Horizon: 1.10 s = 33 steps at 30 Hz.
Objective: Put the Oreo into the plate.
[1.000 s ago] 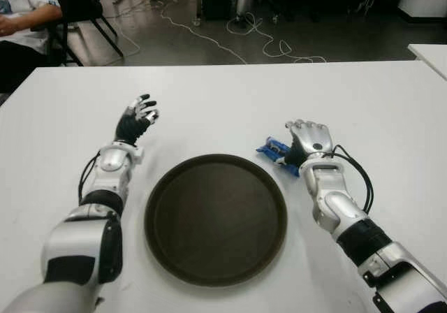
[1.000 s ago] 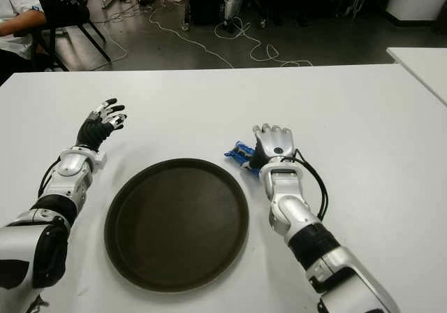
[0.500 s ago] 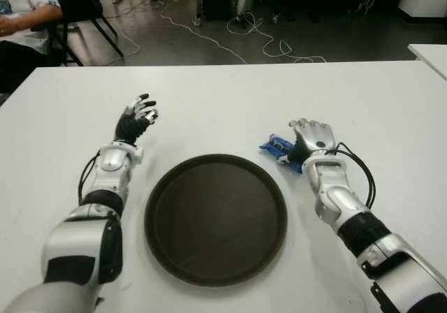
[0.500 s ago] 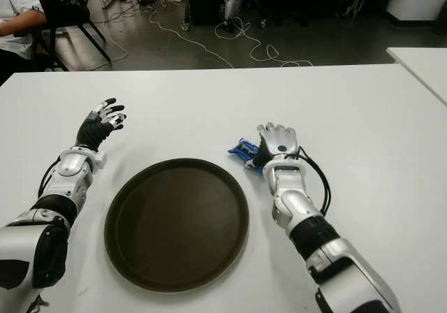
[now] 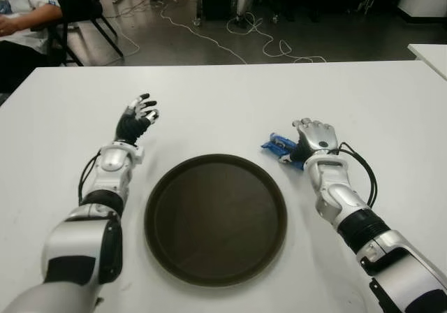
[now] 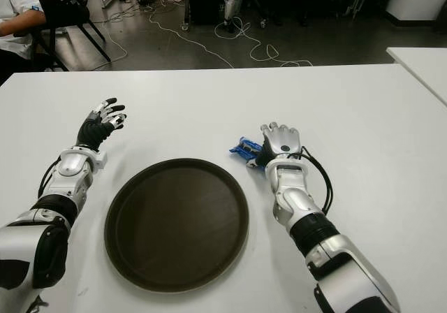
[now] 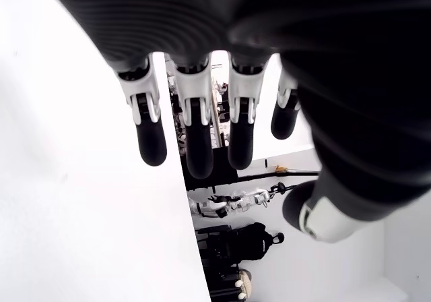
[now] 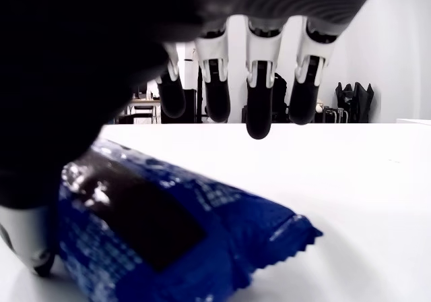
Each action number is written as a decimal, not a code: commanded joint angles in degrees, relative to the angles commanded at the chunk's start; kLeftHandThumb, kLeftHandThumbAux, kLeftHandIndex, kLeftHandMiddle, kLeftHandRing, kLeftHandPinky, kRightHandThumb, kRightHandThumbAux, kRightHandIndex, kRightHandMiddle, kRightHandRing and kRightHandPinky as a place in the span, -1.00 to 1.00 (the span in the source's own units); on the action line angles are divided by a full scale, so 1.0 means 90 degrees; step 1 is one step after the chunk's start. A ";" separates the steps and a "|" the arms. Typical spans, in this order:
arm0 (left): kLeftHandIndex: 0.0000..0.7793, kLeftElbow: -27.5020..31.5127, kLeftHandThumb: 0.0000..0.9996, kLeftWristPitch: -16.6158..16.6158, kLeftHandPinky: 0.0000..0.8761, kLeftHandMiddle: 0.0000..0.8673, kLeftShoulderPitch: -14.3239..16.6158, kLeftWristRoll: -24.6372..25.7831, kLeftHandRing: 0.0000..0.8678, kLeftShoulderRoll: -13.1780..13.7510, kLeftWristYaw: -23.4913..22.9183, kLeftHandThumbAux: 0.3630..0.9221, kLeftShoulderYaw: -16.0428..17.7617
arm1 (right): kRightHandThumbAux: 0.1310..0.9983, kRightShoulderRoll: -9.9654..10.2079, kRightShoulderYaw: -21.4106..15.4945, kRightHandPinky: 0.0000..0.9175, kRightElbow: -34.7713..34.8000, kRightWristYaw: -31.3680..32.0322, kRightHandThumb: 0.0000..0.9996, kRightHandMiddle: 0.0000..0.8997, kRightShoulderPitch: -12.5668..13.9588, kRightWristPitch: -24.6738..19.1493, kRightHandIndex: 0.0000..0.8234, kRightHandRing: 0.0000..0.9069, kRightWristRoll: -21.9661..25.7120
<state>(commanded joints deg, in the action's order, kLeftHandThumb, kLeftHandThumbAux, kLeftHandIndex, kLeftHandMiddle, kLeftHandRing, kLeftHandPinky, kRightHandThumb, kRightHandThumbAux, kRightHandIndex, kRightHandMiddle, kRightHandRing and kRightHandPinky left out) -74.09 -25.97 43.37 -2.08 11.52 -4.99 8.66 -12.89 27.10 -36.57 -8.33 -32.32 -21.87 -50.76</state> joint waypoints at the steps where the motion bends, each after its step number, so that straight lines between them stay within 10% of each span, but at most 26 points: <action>1: -0.74 0.0000 -0.68 -0.0007 -0.52 -0.56 -0.0001 -0.0004 -0.55 -0.0001 0.0008 0.12 -0.0006 | 0.19 -0.0006 -0.0029 -0.44 -0.0022 -0.0020 -1.00 -0.50 0.0002 0.0107 -0.46 -0.48 0.0078; 22: -0.73 0.0011 -0.67 0.0004 -0.52 -0.54 0.0008 0.0045 -0.55 -0.0039 0.0026 0.19 0.0003 | 0.32 -0.0001 -0.0565 -0.28 -0.0595 0.0355 -1.00 -0.28 -0.0064 0.1687 -0.18 -0.23 0.1541; 33: -0.71 0.0021 -0.66 -0.0035 -0.50 -0.52 -0.0001 0.0029 -0.52 -0.0034 0.0027 0.13 -0.0019 | 0.26 0.0080 -0.0933 -0.60 -0.0553 0.1172 -1.00 -0.52 -0.0066 0.1874 -0.53 -0.54 0.2440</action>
<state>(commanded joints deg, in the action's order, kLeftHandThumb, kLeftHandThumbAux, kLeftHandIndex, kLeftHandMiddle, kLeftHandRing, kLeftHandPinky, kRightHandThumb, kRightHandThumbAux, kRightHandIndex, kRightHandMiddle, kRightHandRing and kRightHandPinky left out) -73.90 -26.28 43.36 -1.82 11.21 -4.74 8.49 -12.18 18.71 -41.55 2.22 -32.91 -5.00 -28.80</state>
